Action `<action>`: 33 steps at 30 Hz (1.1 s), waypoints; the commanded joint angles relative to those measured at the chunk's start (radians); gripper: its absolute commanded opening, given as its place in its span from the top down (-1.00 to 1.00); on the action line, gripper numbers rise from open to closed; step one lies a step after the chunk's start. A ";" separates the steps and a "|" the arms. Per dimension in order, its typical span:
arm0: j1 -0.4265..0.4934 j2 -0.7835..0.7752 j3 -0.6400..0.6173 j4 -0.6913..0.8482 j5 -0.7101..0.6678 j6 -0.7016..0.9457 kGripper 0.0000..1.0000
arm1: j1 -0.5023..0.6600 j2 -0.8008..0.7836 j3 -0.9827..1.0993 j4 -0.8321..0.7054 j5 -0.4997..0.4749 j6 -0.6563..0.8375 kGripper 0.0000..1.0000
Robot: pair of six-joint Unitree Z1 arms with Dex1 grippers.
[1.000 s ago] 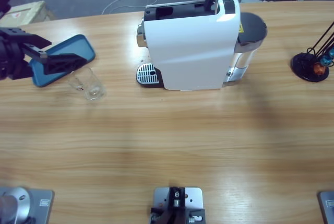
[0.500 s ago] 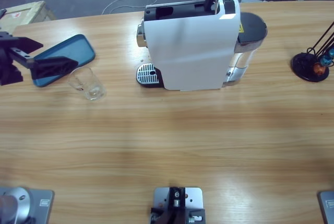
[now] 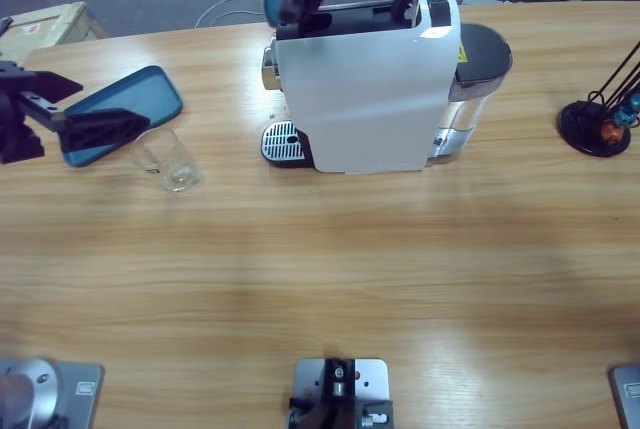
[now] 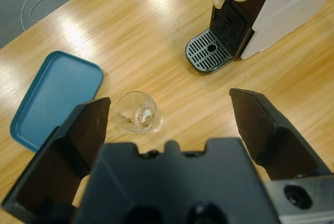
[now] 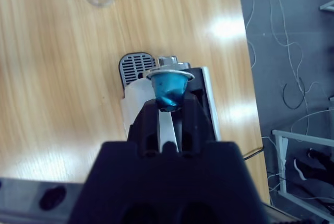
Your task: Pour coffee
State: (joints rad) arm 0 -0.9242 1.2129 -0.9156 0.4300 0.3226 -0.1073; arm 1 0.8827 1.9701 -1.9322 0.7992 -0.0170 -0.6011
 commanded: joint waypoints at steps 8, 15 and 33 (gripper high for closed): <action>-0.007 0.036 0.020 -0.008 0.000 0.000 -1.00 | -0.074 0.077 0.047 0.002 0.008 -0.023 1.00; -0.007 0.043 0.021 -0.013 -0.002 0.000 -1.00 | -0.068 0.081 0.046 -0.001 0.011 -0.023 1.00; -0.007 0.040 0.024 -0.013 -0.004 0.000 -1.00 | -0.057 0.089 0.044 -0.011 0.035 -0.005 0.38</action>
State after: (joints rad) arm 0 -0.9242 1.2269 -0.9140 0.4259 0.3225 -0.1073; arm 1 0.8168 1.9930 -1.9087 0.7949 0.0004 -0.6137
